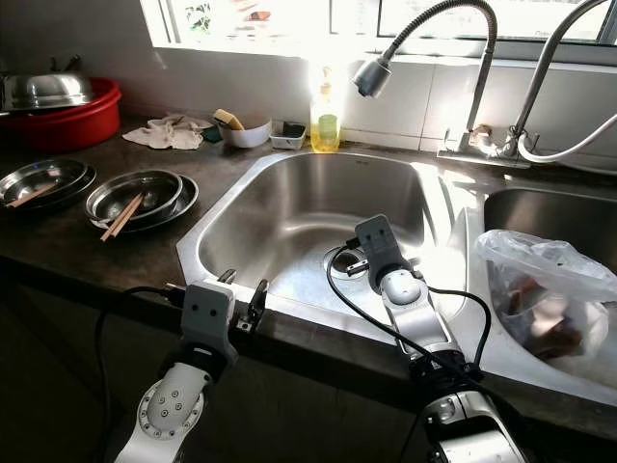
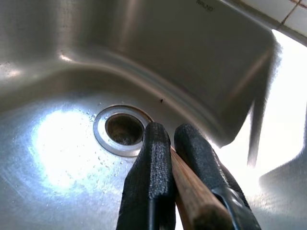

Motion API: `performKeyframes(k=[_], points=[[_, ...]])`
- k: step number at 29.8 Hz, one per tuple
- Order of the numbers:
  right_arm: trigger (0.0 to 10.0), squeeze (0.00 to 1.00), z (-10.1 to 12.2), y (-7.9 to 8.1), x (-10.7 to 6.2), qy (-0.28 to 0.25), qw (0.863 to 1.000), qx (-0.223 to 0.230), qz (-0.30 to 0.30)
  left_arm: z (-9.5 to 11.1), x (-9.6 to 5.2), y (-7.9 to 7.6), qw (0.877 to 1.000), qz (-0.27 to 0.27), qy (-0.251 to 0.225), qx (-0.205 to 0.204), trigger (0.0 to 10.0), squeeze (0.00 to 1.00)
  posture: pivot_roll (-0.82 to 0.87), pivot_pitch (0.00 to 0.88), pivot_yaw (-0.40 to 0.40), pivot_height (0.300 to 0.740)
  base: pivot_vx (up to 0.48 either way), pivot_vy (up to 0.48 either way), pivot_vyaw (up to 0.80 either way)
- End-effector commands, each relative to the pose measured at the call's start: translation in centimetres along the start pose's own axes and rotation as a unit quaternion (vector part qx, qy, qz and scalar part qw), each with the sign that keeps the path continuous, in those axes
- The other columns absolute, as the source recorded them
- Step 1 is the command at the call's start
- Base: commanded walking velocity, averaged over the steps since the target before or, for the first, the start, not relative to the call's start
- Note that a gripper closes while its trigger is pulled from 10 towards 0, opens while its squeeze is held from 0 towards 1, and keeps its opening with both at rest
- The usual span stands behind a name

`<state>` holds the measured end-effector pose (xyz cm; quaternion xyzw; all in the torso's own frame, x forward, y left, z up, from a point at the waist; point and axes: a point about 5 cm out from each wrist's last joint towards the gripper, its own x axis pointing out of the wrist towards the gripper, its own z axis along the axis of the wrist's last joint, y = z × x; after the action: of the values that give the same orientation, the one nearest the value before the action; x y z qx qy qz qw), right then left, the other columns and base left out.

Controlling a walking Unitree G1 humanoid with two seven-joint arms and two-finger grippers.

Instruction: Kitchen organization

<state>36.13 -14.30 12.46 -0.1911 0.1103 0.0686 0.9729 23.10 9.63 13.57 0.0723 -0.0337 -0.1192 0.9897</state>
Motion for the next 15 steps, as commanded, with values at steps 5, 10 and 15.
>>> performKeyframes(k=[5, 10, 15], points=[[10.0, 1.00, 1.0, 0.4, 0.5, -0.025, 1.000, -0.009, 0.012, 0.3, -0.5, 0.0, 1.000, 0.001, 0.000, 0.003, 10.0, 0.00, 0.07, 0.059, -0.029, 0.740, 0.000, 0.000, 0.00], [10.0, 1.00, 1.1, 0.4, 0.3, -0.041, 0.999, -0.001, -0.004, 0.3, -0.5, 0.0, 1.000, 0.001, 0.002, 0.002, 10.0, 0.00, 0.07, 0.064, -0.020, 0.740, 0.000, 0.000, 0.00], [10.0, 1.00, 2.1, -0.1, -0.2, -0.078, 0.996, 0.014, -0.032, 0.3, -0.4, 0.1, 1.000, 0.001, 0.003, 0.002, 10.0, 0.00, 0.06, 0.063, -0.014, 0.740, 0.000, 0.000, 0.00]])
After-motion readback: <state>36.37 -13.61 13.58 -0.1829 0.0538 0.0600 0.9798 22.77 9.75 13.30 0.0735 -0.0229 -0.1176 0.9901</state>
